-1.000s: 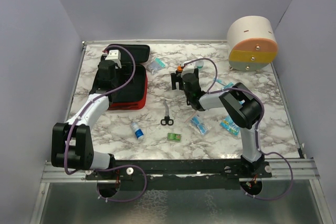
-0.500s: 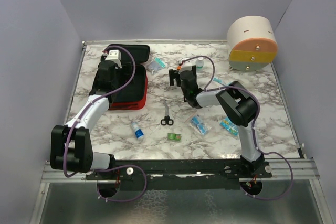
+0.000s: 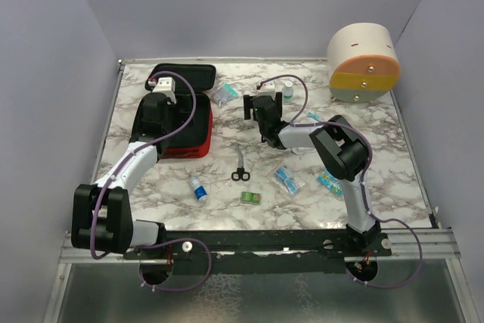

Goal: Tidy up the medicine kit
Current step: Pick up the pill bottle at the center of the board.

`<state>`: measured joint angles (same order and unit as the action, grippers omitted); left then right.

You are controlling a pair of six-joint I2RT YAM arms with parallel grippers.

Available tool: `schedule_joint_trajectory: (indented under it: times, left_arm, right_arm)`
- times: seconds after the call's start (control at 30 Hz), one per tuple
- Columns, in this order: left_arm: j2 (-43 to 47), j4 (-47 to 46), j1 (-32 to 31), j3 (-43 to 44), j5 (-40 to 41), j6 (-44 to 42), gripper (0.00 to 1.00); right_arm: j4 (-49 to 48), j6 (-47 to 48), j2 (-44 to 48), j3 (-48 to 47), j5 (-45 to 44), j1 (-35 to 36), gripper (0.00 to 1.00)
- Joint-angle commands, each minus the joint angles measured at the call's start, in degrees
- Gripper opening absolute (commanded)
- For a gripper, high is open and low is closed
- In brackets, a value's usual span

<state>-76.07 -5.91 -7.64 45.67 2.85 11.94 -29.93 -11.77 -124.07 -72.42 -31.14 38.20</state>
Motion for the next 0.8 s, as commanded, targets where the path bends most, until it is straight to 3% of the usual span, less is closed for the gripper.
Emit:
schedule_joint_trajectory:
  times: [0.0,0.3,0.77]
  left_arm:
    - [3.2,-1.4,-0.2,-0.7,0.2,0.7,0.99]
    - [3.6,-1.2,-0.2,-1.0,0.1,0.9,0.99]
    - [4.3,-1.0,-0.2,-1.7,0.3,1.2,0.99]
  right_arm:
    - [5.9,-2.8,-1.8,-2.5,-2.8,0.2,0.84]
    - [8.8,-4.4,-2.4,-4.1,-3.4,-0.1,0.7]
    - [6.9,-4.3,-0.9,-1.5,-3.8,-0.5,0.1]
